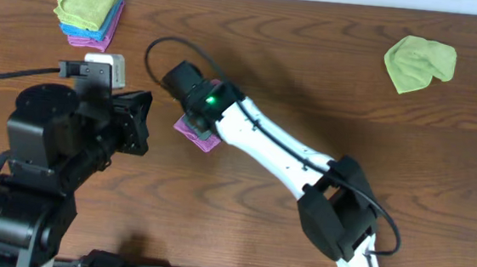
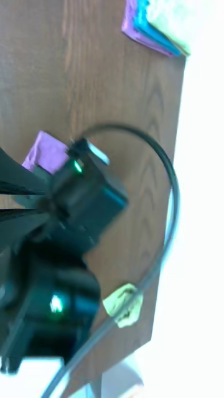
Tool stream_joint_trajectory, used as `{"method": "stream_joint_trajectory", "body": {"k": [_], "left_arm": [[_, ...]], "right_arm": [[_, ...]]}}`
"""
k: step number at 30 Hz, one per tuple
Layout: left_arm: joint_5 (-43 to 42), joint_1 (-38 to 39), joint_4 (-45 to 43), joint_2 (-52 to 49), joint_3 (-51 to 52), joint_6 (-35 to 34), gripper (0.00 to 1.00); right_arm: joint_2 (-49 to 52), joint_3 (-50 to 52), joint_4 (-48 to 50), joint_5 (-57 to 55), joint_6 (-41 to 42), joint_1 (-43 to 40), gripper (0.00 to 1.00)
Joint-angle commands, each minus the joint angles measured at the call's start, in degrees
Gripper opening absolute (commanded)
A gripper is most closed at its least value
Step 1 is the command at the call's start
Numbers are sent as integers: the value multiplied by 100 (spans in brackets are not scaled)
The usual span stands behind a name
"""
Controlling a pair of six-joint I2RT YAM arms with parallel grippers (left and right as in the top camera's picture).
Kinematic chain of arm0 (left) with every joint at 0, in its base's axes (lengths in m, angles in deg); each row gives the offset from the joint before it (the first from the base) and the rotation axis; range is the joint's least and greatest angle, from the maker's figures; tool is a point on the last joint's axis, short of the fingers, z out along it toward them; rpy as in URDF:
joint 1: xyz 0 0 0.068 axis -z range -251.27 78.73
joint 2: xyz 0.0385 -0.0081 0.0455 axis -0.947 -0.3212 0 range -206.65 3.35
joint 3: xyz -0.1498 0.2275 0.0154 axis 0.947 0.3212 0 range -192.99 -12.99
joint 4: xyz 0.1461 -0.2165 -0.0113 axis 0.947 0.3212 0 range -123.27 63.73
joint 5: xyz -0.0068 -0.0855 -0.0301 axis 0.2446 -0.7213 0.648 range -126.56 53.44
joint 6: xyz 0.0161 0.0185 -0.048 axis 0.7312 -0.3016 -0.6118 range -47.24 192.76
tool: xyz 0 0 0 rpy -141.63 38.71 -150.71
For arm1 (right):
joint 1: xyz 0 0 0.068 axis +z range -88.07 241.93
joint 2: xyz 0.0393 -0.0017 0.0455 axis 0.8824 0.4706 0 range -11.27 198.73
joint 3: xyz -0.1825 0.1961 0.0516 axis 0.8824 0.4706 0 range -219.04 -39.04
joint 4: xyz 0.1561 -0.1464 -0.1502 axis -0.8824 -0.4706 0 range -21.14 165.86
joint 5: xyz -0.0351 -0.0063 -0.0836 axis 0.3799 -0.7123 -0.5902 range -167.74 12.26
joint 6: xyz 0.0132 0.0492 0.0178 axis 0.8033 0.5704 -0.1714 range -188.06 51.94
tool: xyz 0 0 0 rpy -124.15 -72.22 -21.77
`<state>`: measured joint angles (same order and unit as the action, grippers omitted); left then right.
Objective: Fold the cloth
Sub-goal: 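Lower the folded pink cloth onto the table and open the right gripper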
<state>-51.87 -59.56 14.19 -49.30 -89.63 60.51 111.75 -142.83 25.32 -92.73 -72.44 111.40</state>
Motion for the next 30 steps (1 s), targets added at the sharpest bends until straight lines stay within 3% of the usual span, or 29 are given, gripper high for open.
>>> {"method": "stream_joint_trajectory", "body": {"k": [1,23,24,25,26,30], "left_arm": [[-442,11,-52,146,-68,201,11],[-1178,11,-22,254,-68,501,17],[-1178,11,-22,254,-68,501,18],[-1172,11,-22,254,-68,505,20],[-1169,11,-24,254,-68,509,20],[-1154,11,-37,254,-68,595,23]], "right_arm": [[310,-68,-101,-131,-269,98,1],[651,-68,170,-153,-339,291,1],[686,-68,157,-37,-339,291,8],[702,-68,146,105,-341,297,21],[721,-68,131,321,-341,313,50],[717,-68,83,660,-341,404,78]]}}
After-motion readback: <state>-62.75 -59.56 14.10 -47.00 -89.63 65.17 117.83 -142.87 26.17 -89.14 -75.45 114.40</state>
